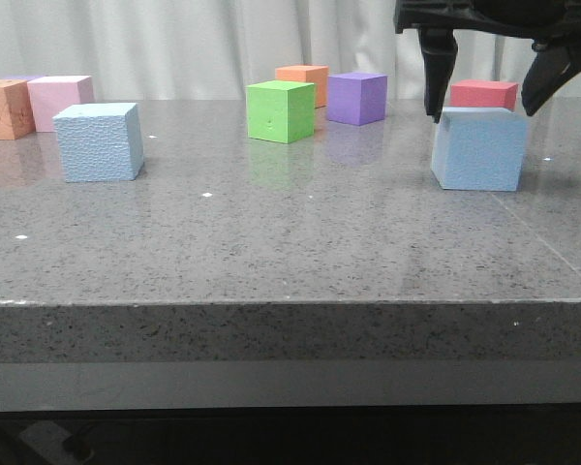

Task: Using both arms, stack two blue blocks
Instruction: 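Lower the right gripper over the light-blue cube and close on it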

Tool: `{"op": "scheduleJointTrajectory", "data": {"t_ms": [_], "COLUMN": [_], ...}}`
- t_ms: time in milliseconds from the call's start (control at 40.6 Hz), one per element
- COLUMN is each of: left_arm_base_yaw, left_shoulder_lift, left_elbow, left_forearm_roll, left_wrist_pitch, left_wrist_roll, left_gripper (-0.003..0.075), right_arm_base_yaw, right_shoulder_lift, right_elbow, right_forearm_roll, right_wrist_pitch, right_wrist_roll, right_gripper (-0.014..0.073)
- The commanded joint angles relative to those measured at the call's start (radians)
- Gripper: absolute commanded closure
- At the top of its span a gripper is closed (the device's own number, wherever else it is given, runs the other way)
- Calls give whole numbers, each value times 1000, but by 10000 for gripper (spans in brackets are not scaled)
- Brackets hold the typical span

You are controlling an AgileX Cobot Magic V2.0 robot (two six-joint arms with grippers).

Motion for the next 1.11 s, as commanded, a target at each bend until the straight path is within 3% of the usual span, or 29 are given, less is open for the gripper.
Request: {"op": "scheduleJointTrajectory", "data": {"t_ms": [0,689,936,1083], "left_arm_base_yaw": [-6,-6,-6,-6], "left_shoulder_lift": [20,20,20,20], "left_elbow": [-24,-24,-24,-24], "left_forearm_roll": [0,0,0,0], "left_wrist_pitch": [-81,-81,-81,-81], "left_wrist_roll": [1,1,1,1], "left_gripper": [231,231,231,231], "right_arm_base_yaw": [-17,-20,-20,-20], "right_shoulder_lift": [-42,34,34,31], "right_elbow": [-33,-33,-33,-34], "right_forearm_roll": [-7,20,20,20], "right_wrist_pitch": [-46,-57,-38,-16], "right_wrist_roll": [5,-27,-46,-53], "right_gripper": [-10,-8,172,175]}}
